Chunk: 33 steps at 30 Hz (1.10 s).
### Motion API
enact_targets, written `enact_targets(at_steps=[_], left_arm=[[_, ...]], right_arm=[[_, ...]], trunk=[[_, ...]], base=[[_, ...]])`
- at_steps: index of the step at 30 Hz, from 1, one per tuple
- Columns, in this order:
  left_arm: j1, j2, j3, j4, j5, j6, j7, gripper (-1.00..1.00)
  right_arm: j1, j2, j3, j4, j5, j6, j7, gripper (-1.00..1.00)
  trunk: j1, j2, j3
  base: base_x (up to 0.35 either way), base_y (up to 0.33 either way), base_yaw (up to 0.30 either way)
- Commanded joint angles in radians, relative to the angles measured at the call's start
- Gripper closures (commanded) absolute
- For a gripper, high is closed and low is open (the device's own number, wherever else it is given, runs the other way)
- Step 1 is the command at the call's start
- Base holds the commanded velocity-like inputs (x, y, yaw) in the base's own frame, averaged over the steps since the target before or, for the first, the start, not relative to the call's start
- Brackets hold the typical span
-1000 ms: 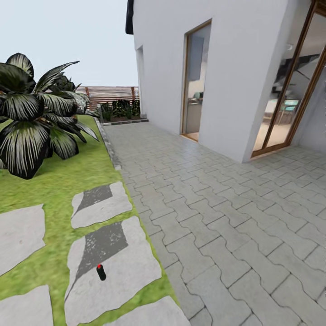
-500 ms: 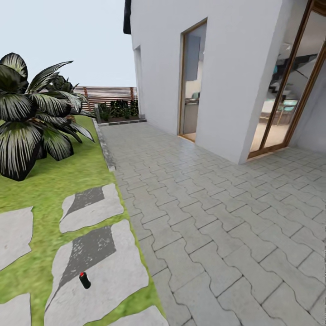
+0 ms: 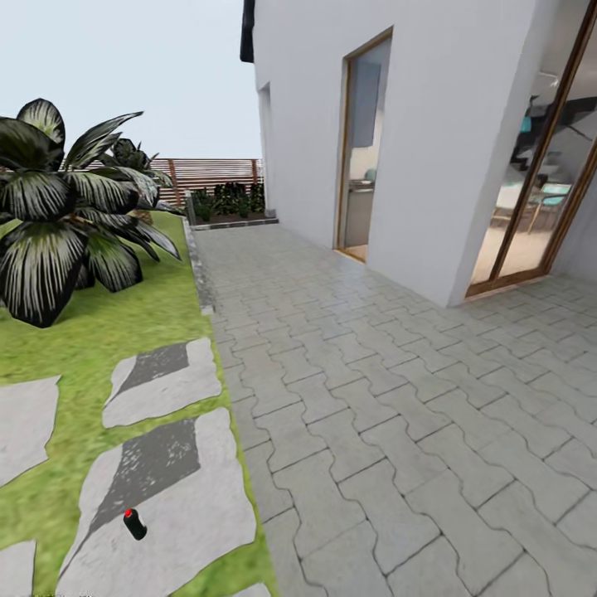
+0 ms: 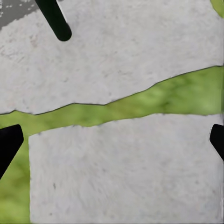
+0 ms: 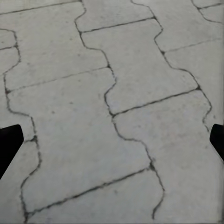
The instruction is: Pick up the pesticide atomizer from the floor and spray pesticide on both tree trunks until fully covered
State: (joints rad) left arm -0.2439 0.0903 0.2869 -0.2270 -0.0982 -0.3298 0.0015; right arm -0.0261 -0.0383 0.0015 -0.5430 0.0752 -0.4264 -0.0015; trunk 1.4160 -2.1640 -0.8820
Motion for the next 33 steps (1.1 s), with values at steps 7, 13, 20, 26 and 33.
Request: enact_targets(at_steps=[7, 13, 20, 26, 33], left_arm=[[0.0, 0.0, 0.0, 0.0, 0.0, 0.0, 0.0, -1.0], [0.001, 0.0, 0.0, 0.0, 0.0, 0.0, 0.0, -1.0], [0.001, 0.0, 0.0, 0.0, 0.0, 0.0, 0.0, -1.0], [0.001, 0.0, 0.0, 0.0, 0.0, 0.0, -0.001, -1.0], [0.001, 0.0, 0.0, 0.0, 0.0, 0.0, 0.0, -1.0]], right_arm=[[0.0, 0.0, 0.0, 0.0, 0.0, 0.0, 0.0, -1.0], [0.0, 0.0, 0.0, 0.0, 0.0, 0.0, 0.0, -1.0], [0.0, 0.0, 0.0, 0.0, 0.0, 0.0, 0.0, -1.0], [0.0, 0.0, 0.0, 0.001, 0.0, 0.0, 0.0, -1.0], [0.0, 0.0, 0.0, 0.001, 0.0, 0.0, 0.0, -1.0]], trunk=[[0.0, 0.0, 0.0], [0.0, 0.0, 0.0], [0.0, 0.0, 0.0], [0.0, 0.0, 0.0], [0.0, 0.0, 0.0]], base=[[0.188, -0.255, 0.27], [0.181, -0.255, 0.275], [0.164, -0.255, 0.275], [0.154, -0.251, 0.275], [0.111, -0.196, 0.275]])
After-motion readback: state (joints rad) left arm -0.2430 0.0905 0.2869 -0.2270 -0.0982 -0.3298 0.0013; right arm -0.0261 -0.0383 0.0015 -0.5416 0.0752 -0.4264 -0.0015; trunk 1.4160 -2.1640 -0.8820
